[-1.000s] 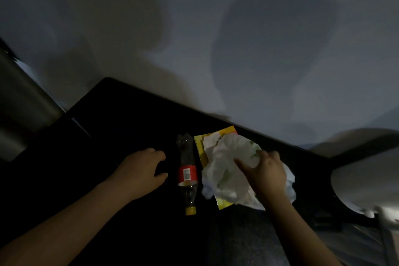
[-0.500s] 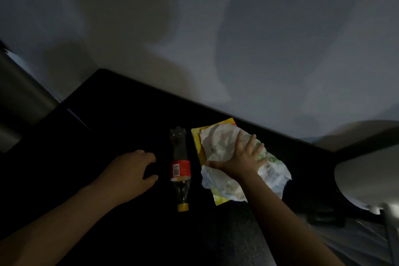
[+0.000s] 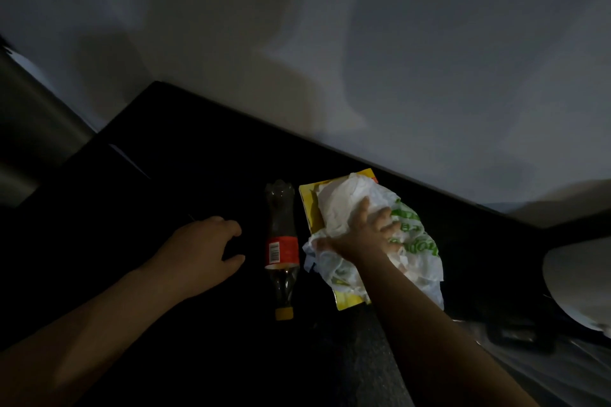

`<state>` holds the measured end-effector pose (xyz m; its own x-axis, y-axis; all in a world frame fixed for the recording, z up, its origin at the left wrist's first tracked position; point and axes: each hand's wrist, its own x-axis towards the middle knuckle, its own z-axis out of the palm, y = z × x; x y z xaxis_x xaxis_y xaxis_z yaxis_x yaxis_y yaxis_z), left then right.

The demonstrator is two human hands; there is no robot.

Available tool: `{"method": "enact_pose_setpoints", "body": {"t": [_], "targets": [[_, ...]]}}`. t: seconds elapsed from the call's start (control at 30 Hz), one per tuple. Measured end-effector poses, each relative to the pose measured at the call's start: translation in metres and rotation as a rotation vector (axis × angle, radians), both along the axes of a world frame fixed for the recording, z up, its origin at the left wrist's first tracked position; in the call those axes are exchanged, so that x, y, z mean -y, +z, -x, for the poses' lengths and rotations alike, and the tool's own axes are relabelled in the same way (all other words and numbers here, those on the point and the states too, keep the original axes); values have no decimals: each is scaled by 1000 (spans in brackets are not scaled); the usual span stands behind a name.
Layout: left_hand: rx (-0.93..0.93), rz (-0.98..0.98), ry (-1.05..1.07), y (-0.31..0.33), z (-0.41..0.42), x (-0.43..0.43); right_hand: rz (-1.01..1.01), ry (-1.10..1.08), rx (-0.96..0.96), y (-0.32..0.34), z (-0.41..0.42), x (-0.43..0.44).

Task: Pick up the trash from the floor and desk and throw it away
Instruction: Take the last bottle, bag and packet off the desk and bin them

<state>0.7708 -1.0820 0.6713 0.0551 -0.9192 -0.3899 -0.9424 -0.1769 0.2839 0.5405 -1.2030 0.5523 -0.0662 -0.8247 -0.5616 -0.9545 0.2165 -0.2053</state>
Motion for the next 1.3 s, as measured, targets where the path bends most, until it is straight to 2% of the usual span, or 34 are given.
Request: {"method": "enact_pose_setpoints", "body": {"t": [0.67, 0.9, 1.1, 1.23, 1.3], "targets": [[-40, -10, 12, -10, 6, 0, 33, 105, -81, -1, 1, 10], [-38, 9, 25, -10, 4, 0, 148, 129, -117, -2, 13, 19], [-40, -6, 33, -16, 12, 2, 280, 214, 26, 8, 47, 39], [-39, -14, 20, -17, 22, 10, 258, 5, 440, 14, 72, 39], [-75, -16, 38, -19, 32, 15, 306, -66, 550, 14, 81, 33]]}}
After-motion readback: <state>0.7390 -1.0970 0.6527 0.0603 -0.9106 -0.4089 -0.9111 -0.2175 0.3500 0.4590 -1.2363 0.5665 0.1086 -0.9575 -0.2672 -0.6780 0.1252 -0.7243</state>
